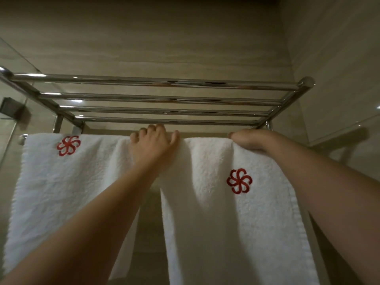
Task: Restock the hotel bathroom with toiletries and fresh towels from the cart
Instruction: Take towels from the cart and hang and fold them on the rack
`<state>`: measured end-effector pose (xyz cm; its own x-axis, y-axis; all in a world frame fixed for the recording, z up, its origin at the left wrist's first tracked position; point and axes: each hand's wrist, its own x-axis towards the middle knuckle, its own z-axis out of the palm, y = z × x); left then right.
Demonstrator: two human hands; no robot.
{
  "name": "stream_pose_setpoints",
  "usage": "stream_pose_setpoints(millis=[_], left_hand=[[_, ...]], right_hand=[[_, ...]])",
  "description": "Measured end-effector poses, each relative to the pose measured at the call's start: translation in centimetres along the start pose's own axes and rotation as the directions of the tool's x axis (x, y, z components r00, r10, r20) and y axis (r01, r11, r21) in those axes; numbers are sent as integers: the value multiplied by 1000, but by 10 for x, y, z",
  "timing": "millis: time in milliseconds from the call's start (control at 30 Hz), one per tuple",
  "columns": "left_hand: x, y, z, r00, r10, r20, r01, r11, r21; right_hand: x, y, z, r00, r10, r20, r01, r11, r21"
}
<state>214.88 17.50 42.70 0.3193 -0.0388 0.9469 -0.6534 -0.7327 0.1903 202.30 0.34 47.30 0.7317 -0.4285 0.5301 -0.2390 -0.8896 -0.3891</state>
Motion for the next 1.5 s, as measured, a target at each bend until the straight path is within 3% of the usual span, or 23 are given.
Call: stream_pose_setpoints(millis=[100, 200, 233, 300, 367, 433, 500, 700, 800, 867, 933, 1033, 1200, 1300, 1400, 1500], left_hand=[[-35, 9, 12, 992, 118, -46, -120, 991, -60], [-72, 16, 18, 999, 24, -43, -37, 940, -339], [-83, 20, 17, 998, -60, -13, 46, 870, -491], [-96, 29, 16, 965, -226, 131, 247, 627, -739], [-100, 34, 15, 903, -289, 317, 415, 404, -815], [-97, 35, 12, 866, -259, 428, 493, 300, -816], [-93, 35, 4, 849, -225, 479, 526, 263, -809], [-82, 30, -12, 852, -249, 461, 521, 306, -797], [-77, 31, -18, 837, -255, 485, 547, 342, -764], [-74, 30, -21, 834, -242, 495, 551, 388, -738], [-73, 27, -24, 835, -238, 496, 547, 457, -702], [-74, 23, -28, 823, -245, 512, 561, 492, -666], [-81, 22, -33, 816, -271, 511, 576, 466, -672], [-86, 19, -36, 821, -295, 488, 570, 455, -684], [-91, 19, -37, 813, -316, 488, 582, 456, -673], [-94, 22, -37, 811, -318, 491, 584, 490, -647]], right_hand=[[4, -7, -5, 992, -57, 108, 64, 996, -54], [13, -8, -2, 993, -93, 79, 101, 989, -108], [17, -7, -1, 995, -91, 49, 96, 990, -101], [20, -5, 1, 998, -58, -37, 56, 997, -52], [20, -1, 4, 993, -7, -121, 7, 1000, -2], [23, 3, 6, 979, 7, -203, -9, 1000, -9], [22, 6, 7, 959, -22, -282, 22, 1000, -5], [-3, 17, 18, 849, -258, -462, 178, 961, -211], [-16, 35, 26, 728, -384, -568, 184, 907, -379], [-30, 51, 33, 617, -415, -669, 251, 909, -333], [-48, 67, 43, 565, -309, -765, 317, 937, -144], [-62, 85, 56, 662, -157, -733, 284, 957, 52], [-68, 91, 60, 811, -105, -575, 229, 962, 147], [-75, 82, 59, 849, 0, -528, 263, 868, 422], [-84, 79, 59, 894, 153, -420, 159, 770, 617], [-91, 82, 62, 945, 199, -260, 64, 666, 743]])
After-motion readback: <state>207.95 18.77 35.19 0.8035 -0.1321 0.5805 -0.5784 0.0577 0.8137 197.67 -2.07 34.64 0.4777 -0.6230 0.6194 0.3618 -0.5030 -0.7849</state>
